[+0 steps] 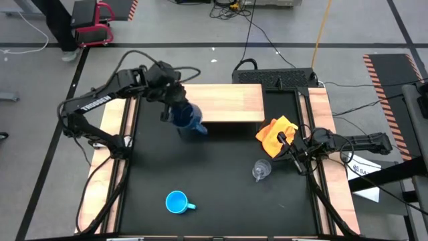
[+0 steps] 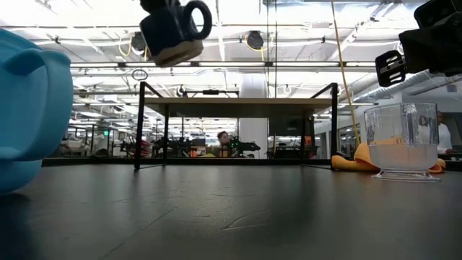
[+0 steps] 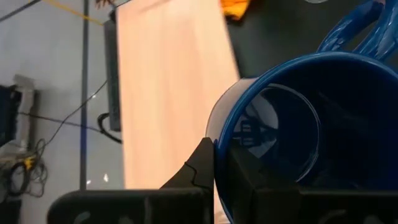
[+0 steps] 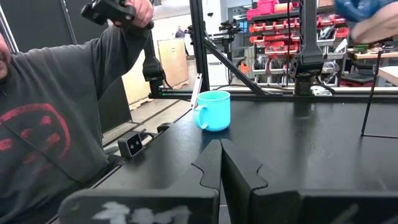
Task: Stack small to large cups/mugs on shelf
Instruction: Put the dark blue mug on the shelf
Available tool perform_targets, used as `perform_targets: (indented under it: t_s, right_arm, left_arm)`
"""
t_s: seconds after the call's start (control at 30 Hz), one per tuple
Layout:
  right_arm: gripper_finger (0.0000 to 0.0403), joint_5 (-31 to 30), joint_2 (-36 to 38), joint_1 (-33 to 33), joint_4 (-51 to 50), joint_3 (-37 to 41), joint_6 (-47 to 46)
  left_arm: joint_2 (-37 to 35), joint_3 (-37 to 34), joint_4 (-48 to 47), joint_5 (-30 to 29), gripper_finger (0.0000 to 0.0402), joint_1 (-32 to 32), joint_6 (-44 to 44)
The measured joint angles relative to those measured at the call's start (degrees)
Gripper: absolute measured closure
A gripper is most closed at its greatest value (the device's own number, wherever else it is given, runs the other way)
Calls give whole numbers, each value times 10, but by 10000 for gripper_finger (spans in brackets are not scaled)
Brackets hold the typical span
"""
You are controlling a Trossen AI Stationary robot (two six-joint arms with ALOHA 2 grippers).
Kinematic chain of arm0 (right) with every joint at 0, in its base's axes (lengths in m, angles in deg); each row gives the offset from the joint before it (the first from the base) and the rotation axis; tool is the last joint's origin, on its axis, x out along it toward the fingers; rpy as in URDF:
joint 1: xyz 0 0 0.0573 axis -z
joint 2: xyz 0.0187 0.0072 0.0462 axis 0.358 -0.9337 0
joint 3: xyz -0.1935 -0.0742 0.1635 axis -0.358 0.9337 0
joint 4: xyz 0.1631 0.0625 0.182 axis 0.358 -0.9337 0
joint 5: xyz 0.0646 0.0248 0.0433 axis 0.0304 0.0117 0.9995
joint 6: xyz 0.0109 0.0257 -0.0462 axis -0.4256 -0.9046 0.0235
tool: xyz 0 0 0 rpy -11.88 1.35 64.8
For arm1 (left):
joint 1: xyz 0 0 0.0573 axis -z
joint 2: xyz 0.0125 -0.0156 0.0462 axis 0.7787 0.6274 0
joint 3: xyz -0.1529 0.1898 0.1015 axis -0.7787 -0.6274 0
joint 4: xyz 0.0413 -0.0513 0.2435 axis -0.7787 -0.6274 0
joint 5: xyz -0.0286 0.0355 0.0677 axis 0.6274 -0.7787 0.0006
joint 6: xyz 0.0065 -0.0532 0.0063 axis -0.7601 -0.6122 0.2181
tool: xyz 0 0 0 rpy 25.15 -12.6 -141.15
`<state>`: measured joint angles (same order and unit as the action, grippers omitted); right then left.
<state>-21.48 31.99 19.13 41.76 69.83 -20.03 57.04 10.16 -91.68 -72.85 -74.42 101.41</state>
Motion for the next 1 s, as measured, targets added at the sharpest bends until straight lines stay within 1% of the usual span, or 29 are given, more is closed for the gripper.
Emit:
perform_targets:
  t_s: [0.17,0.3,0.37,0.47,0.53,0.63,0.77,0.87,1.0]
  right_arm:
    - [403,0,0,0,0,0,0]
    - [403,-16,0,0,0,0,0]
    - [403,-30,0,0,0,0,-4]
    - [403,-31,0,0,0,0,-6]
    - [403,-31,0,0,0,0,-7]
    - [403,-31,0,0,0,0,-13]
    - [403,-31,0,0,0,0,-13]
    - [403,-31,0,0,0,0,-13]
    - [403,-31,0,0,0,0,-13]
  left_arm:
    - [23,1,19,12,385,-39,21]
    - [60,37,5,19,385,-57,45]
    - [83,70,-1,34,385,-67,55]
    - [113,130,-30,59,385,-81,66]
    - [135,173,-51,60,385,-89,76]
    - [174,232,-95,74,385,-102,88]
    - [221,291,-155,104,385,-121,102]
    - [236,293,-173,106,385,-127,115]
    - [236,292,-162,122,385,-135,127]
